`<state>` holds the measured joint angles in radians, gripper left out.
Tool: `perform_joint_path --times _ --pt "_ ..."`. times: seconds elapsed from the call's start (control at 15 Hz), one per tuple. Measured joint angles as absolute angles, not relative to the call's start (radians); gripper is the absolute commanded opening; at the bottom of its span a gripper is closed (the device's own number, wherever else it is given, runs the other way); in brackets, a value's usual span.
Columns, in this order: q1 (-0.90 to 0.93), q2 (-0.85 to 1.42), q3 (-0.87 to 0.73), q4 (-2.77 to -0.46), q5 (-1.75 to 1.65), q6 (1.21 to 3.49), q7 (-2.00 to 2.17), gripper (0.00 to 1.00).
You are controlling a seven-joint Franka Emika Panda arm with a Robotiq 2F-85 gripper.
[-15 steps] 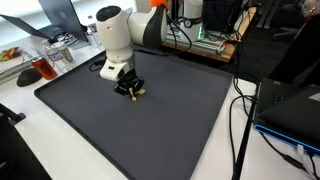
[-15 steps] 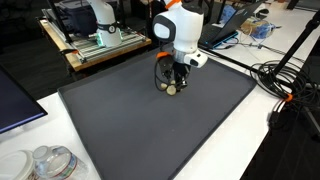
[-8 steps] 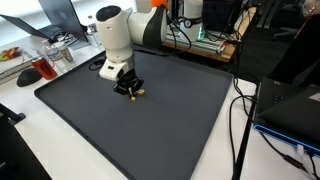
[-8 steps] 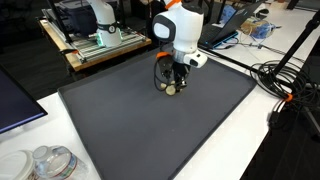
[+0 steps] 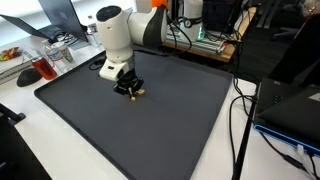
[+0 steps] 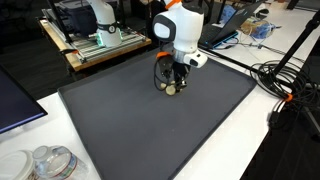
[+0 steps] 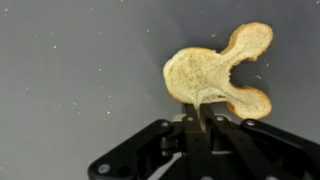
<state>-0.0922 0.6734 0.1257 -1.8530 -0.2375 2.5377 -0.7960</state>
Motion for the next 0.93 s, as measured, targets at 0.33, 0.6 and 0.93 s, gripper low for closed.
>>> perform_joint_path --times 0.33,0.6,0.93 --pt "-0.092 0.673 0.126 -1.853 -0.237 2.538 -0.79 0.33" --pt "-0.069 0.669 0.104 -1.853 -0.238 2.523 -0.717 0.55" --pt "-0.045 0.64 0.094 -1.857 -0.238 2.522 -0.649 0.9"
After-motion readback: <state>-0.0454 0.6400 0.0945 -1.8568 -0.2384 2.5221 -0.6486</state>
